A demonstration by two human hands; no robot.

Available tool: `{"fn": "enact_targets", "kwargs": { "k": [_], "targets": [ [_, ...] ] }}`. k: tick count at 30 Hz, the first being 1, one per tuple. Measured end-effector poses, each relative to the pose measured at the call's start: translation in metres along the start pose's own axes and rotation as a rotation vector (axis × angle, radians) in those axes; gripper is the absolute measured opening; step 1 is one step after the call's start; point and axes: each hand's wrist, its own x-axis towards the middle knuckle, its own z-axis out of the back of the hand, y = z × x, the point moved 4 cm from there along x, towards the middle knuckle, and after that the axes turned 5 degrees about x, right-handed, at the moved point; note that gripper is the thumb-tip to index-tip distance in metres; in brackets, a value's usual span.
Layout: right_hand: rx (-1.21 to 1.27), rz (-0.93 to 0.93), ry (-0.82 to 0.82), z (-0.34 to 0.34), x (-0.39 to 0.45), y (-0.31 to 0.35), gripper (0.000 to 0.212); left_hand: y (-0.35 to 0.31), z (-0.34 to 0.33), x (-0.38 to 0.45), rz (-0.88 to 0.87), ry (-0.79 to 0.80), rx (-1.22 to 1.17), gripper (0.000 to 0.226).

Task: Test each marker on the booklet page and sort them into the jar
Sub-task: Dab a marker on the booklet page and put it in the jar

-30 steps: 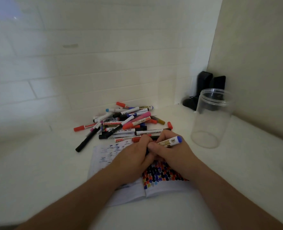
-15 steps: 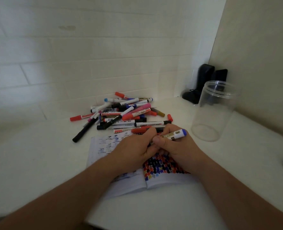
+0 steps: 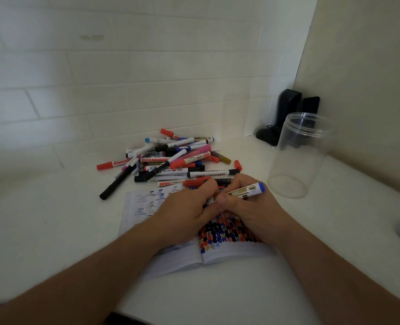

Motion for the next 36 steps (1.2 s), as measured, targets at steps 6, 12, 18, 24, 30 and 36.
{"fn": "enact_targets", "kwargs": {
  "k": [6, 12, 18, 24, 30, 36],
  "targets": [
    [0.028, -0.081, -0.139, 0.012, -0.004, 0.007, 0.022, 0.007, 0.004, -0.005, 0.198, 0.134, -0.267, 0.062],
    [0.486, -0.300, -0.150, 0.030, -0.011, 0.030, 0.032, 0.025, 0.008, -0.009, 0.275, 0.077, -0.343, 0.039],
    [0.156, -0.267, 0.114, 0.017, -0.027, 0.037, 0.008, 0.026, 0.003, -0.003, 0.071, 0.121, -0.123, 0.028],
    [-0.141, -0.176, -0.031, 0.004, -0.044, 0.015, 0.021, 0.018, 0.001, -0.004, -0.043, 0.238, -0.003, 0.032],
    [-0.256, -0.185, -0.105, 0.007, -0.042, 0.009, 0.022, 0.016, -0.003, -0.003, -0.057, 0.261, 0.074, 0.051],
    [-0.318, -0.240, -0.096, 0.001, -0.039, 0.003, 0.025, 0.017, -0.003, -0.003, -0.036, 0.260, 0.098, 0.060]
  ]
}}
